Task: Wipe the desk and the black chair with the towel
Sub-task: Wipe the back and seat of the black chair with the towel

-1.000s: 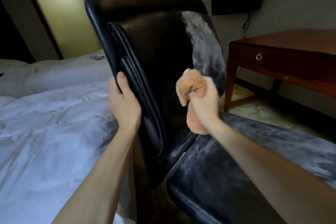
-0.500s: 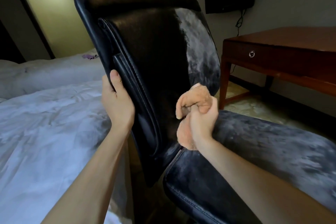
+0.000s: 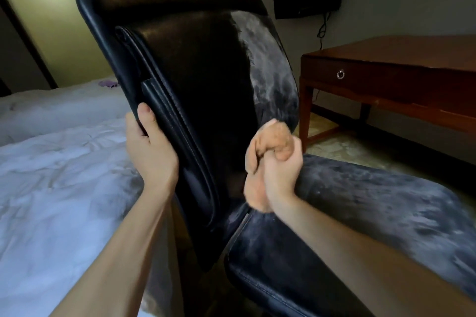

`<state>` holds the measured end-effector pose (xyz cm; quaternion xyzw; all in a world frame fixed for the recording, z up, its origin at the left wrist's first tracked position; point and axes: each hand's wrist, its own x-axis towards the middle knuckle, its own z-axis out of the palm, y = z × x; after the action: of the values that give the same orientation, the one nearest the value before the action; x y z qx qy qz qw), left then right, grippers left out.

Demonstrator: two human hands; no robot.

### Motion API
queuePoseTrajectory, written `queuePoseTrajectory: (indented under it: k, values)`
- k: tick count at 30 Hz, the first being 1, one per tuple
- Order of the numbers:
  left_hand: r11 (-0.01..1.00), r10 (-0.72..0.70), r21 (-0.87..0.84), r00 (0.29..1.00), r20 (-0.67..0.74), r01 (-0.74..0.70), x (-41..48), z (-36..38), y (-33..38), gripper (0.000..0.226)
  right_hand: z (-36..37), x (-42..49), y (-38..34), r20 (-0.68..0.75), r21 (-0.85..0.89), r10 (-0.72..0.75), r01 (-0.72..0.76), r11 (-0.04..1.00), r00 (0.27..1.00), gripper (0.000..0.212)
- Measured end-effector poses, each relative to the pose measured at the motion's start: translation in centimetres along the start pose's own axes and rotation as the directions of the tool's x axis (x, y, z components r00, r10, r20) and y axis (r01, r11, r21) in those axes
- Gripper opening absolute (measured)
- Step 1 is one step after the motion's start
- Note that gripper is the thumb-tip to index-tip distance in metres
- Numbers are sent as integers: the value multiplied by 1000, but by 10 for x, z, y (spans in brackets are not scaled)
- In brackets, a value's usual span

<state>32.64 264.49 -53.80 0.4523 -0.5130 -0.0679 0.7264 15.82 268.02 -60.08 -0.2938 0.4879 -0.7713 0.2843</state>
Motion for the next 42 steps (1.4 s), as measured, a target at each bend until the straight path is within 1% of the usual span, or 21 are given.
queuePoseTrajectory:
  k: [1,4,7,11,12,13,14,15,16,17,19,22,24,27,30,32,34,36,39,40,42]
  values:
    - [1000,5,-2,1000,-3,-5,0,0,1,37,9,10,-9,-5,38,-43,43,998,999,43]
    - [1000,-10,-14,1000,-3,10,-2,0,1,36,39,32,-33,43,35,-246,245,969,968,47]
    - [1000,-10,-5,1000,-6,10,-2,-2,-1,31,75,54,-56,80,38,-421,419,907,904,42]
    - [1000,3,4,1000,-16,-3,-3,-3,-4,31,118,80,-108,84,102,-582,574,813,809,43]
    - [1000,9,0,1000,-15,-9,-3,-2,-4,32,128,86,-121,97,69,-617,614,787,781,46]
    - [1000,14,-6,1000,-13,-14,-3,-2,-5,34,138,91,-133,145,-29,-652,661,749,745,48]
    - [1000,15,-9,1000,-10,-15,-2,-2,-5,35,147,95,-138,247,-169,-655,697,697,714,49]
    - [1000,13,-6,1000,-9,-13,-2,-2,-6,36,152,99,-136,347,-309,-609,700,644,714,51]
    - [1000,12,-5,1000,-8,-12,-1,-2,-7,36,155,103,-128,414,-393,-541,680,619,732,56]
    - [1000,9,-2,1000,-8,-9,1,-1,-9,36,153,103,-115,450,-416,-498,667,618,741,60]
    - [1000,2,8,1000,-13,-2,2,-1,-12,37,137,103,-84,442,-438,-469,641,630,764,63]
    - [1000,-3,13,1000,-16,3,3,2,-13,37,107,100,-51,384,-534,-437,582,613,813,51]
    - [1000,-8,27,1000,-22,8,3,3,-13,37,85,89,-29,334,-550,-424,539,638,842,45]
    - [999,-12,30,999,-34,13,3,4,-11,35,49,59,18,274,-543,-402,486,685,874,44]
    - [999,-20,31,999,-28,21,0,5,-4,37,20,38,50,250,-559,-270,366,744,930,49]
    - [999,-30,38,999,-31,31,-1,4,-1,36,11,37,54,277,-583,-166,303,754,946,61]
    - [998,-44,43,999,-30,45,-1,3,0,34,6,38,46,296,-587,-118,278,760,948,66]
    - [997,-56,43,998,-24,57,-2,2,1,34,5,40,29,311,-535,-161,312,785,937,59]
    - [997,-63,40,998,-29,64,-3,3,2,35,22,49,-19,321,-392,-312,425,816,894,58]
    - [997,-65,42,997,-29,66,-4,3,2,35,34,54,-39,328,-350,-367,473,809,870,59]
    - [996,-62,56,998,-34,63,-4,0,2,35,66,66,-83,360,-327,-471,582,745,805,64]
